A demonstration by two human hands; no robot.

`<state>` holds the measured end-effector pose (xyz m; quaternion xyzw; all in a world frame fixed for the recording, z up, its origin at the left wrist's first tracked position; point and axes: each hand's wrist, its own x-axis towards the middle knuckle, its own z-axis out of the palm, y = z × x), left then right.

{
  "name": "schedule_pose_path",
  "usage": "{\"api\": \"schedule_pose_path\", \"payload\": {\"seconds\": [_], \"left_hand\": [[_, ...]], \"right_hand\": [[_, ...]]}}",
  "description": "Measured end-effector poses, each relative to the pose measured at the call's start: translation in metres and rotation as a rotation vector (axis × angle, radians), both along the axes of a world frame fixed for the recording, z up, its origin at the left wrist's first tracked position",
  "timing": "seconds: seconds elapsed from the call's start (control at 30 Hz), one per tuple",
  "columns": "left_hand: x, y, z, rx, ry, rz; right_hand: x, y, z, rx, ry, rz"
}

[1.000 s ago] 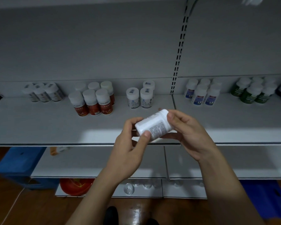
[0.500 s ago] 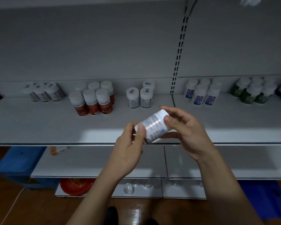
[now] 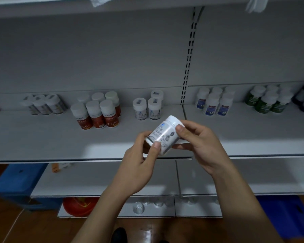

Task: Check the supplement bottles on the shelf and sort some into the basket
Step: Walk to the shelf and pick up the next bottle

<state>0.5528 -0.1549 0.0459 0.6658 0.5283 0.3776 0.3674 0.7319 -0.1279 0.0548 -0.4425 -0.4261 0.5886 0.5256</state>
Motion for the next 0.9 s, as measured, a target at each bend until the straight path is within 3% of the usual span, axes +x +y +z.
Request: {"api": "schedule_pose_path", "payload": {"seconds": [0.3,0.47,0.6,0.9], "left_hand": [[0.006,0.001,-0.001,-0.057,-0.001,-0.007],[0.003,0.007,-0.013,0.048,0.206,-0.032],[0.008,0.01,-0.012,0.169,0.198,0.016],[0.014,0.004,-0.008,0.073,0.076,-0.087]], "right_hand": [[0.002,-0.001,-0.001,-0.016,0.002,-0.005],[0.008,-0.006,0.0,0.307,-0.208,0.063],[0.01,-0.009,0.004,0.362,-0.352,0.143],[0.008,-0.006,-0.003,0.076,-0.099,0.016]]}}
